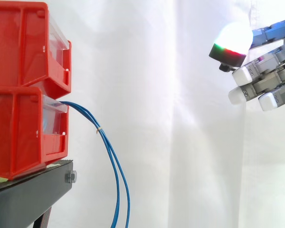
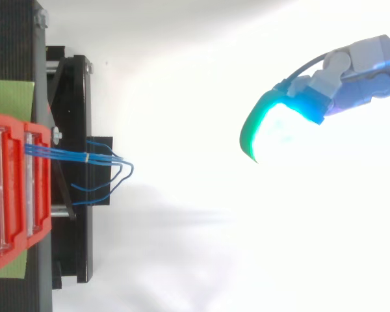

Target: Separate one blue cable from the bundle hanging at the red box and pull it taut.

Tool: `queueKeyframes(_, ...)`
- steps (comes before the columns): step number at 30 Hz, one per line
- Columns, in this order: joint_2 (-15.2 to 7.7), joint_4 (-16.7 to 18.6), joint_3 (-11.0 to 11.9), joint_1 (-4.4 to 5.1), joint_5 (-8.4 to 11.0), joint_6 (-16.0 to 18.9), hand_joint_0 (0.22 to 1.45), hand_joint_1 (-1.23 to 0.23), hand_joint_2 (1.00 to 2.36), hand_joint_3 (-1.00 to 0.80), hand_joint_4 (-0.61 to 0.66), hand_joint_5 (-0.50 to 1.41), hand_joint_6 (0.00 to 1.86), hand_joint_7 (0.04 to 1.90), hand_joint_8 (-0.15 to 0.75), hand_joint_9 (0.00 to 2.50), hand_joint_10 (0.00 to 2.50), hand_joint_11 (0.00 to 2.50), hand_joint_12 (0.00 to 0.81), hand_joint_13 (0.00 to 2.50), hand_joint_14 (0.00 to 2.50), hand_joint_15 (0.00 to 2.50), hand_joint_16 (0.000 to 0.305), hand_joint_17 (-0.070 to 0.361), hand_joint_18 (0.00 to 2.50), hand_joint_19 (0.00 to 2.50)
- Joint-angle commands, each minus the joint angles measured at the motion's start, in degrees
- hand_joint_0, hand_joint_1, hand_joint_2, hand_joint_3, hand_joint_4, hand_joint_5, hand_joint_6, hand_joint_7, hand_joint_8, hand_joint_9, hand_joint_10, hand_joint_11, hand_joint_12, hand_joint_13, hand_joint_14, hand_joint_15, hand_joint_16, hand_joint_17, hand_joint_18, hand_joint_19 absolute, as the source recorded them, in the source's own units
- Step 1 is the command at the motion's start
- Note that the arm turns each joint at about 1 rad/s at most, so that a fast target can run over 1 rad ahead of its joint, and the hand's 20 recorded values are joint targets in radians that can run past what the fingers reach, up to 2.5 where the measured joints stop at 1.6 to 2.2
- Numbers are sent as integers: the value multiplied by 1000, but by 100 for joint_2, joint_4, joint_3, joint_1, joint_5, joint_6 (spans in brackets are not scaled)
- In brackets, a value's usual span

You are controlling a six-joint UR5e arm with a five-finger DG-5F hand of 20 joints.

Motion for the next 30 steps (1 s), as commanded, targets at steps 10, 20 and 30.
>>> queueKeyframes(10, 1, -35, -1, 0, 9, 0, 564, -495, 1001, -490, 224, -211, 502, 799, 263, 567, 9, 251, 282, 267, 0, 25, 40, 89, 321, 212)
queueKeyframes(20, -26, -352, -1, 9, -17, -255, 567, -506, 1001, -483, 228, -211, 502, 798, 266, 579, 9, 266, 284, 278, 0, 15, 40, 89, 319, 202)
queueKeyframes(30, -131, 123, -1, 18, 9, -448, 572, -535, 1000, -490, 230, -210, 502, 804, 266, 579, 11, 260, 282, 285, 0, 15, 39, 88, 325, 178)
